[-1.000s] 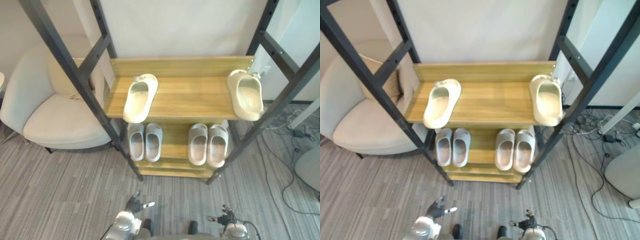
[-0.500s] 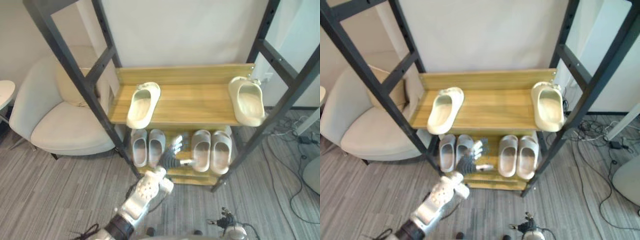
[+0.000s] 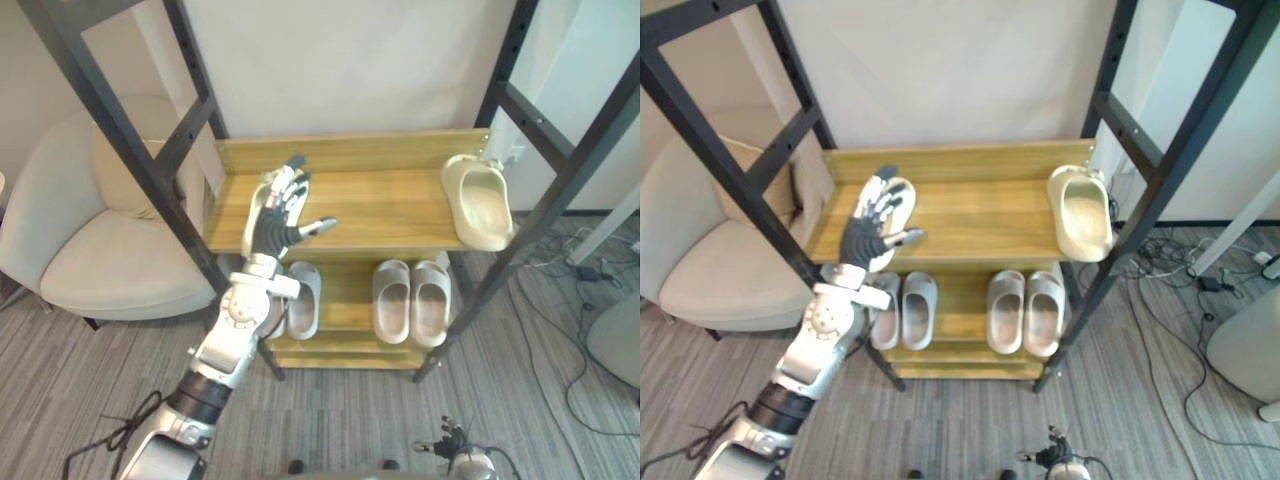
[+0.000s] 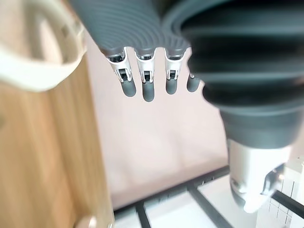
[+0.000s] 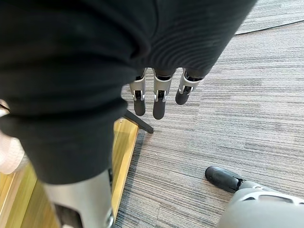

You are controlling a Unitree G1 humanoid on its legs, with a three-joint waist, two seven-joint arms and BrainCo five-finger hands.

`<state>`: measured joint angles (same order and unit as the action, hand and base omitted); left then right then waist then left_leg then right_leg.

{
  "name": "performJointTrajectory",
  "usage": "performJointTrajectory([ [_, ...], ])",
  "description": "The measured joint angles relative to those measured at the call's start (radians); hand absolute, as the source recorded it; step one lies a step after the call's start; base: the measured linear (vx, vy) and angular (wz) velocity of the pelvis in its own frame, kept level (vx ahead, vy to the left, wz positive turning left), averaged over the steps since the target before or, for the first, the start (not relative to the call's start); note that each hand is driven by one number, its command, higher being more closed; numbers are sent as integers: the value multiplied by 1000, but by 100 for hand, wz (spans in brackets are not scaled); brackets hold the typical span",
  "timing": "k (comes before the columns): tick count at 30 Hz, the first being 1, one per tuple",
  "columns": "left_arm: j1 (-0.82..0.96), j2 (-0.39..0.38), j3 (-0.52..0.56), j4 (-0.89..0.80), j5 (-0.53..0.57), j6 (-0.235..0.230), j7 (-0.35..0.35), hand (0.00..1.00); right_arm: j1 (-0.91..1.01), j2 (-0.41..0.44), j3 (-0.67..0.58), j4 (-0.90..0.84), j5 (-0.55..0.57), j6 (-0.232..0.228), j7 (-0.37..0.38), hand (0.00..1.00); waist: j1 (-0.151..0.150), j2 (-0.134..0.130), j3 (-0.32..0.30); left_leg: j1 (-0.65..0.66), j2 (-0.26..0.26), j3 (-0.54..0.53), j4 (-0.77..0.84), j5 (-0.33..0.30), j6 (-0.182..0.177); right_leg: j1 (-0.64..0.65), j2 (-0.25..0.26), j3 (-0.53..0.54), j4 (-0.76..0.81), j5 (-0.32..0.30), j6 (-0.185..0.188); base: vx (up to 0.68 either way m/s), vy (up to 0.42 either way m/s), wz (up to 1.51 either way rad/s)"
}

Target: Organize the slippers on the shoe rack

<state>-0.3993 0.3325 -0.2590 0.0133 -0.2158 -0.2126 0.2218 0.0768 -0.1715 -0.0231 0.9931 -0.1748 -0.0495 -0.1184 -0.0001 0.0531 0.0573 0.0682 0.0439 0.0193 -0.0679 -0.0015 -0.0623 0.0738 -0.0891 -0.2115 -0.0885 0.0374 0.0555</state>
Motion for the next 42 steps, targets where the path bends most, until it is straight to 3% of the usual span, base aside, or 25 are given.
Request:
performJointTrajectory([
  [12, -209, 198, 47, 260, -2, 15, 11, 0, -16, -9, -7, -36, 0, 11, 22, 0, -2, 2, 4, -50, -2, -2, 2, 0, 0, -50, 0, -1, 0, 1, 0, 0, 0, 0],
  [19, -295, 279, 49, 366, 20, 33, 6, 0, -40, -25, -12, -35, 1, 12, 30, 0, -3, 13, 54, -72, -3, 1, 2, 0, 0, -77, 0, 7, 0, 3, -2, 5, 1, -3],
  [33, -375, 312, 20, 482, 103, 68, -30, 0, -59, -25, -13, -36, 21, 12, 31, 0, -3, 38, 79, -120, -1, 7, 18, 0, 0, -121, 1, 26, 7, 13, -15, -6, 1, -3],
  [42, -390, 330, -4, 525, 218, 74, -33, 0, -58, -23, -12, -37, 21, 10, 31, 0, -3, 46, 86, -121, -1, 22, 18, 0, 0, -134, 1, 45, 15, 17, -13, -14, 4, -4],
])
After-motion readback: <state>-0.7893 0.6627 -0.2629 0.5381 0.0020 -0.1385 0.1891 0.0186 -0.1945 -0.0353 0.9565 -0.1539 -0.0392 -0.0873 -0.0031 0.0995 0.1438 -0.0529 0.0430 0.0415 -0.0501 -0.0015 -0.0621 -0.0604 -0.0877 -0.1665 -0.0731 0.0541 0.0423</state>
